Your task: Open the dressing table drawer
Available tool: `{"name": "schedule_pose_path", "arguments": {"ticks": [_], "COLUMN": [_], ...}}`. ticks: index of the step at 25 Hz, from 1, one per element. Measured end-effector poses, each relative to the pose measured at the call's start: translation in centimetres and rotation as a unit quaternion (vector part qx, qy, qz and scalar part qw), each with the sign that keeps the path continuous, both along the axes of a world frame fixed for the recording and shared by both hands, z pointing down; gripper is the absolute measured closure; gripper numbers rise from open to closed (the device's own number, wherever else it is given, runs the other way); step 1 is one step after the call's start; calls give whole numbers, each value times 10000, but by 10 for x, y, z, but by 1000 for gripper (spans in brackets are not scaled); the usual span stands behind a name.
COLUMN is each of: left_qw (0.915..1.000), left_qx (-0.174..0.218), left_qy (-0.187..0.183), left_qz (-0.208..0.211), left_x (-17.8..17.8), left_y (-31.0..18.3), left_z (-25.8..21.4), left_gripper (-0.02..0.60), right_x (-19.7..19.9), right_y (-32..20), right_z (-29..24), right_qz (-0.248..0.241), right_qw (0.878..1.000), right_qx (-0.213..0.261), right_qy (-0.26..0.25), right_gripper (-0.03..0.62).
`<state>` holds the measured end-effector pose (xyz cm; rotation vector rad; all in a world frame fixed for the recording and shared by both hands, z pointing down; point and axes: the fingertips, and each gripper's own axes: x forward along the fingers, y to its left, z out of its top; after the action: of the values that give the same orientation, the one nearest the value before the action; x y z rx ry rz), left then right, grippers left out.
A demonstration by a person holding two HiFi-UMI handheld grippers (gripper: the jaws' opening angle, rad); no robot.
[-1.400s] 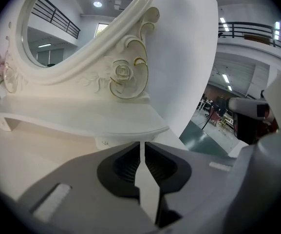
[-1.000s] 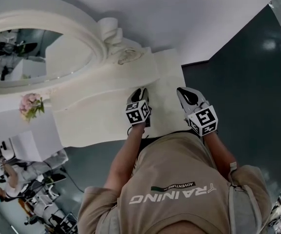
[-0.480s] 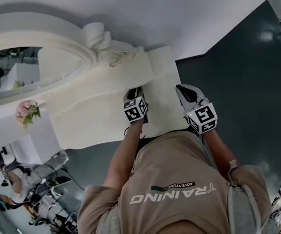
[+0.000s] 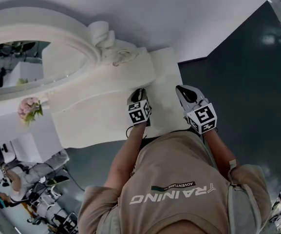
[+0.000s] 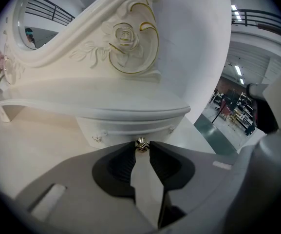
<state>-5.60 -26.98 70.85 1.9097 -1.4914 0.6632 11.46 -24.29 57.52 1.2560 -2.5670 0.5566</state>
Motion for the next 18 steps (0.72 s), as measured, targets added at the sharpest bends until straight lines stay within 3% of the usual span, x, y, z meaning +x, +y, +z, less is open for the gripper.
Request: {"name": "schedule_pose_path", "arguments": {"ticks": [18], "left_qw": [10000], "left_qx": [-62], "left_qy": [-46], "left_qz": [22], "left_x": [2], "left_y": [33], "left_z": [4], "left_gripper": [471], "right_x": [-3], "right_y": [27], "right_z": [-2], "right_qz": [-28], "right_qw": [10000], "right_qx": [50], "right_qy": [4], "right_gripper": [591]}}
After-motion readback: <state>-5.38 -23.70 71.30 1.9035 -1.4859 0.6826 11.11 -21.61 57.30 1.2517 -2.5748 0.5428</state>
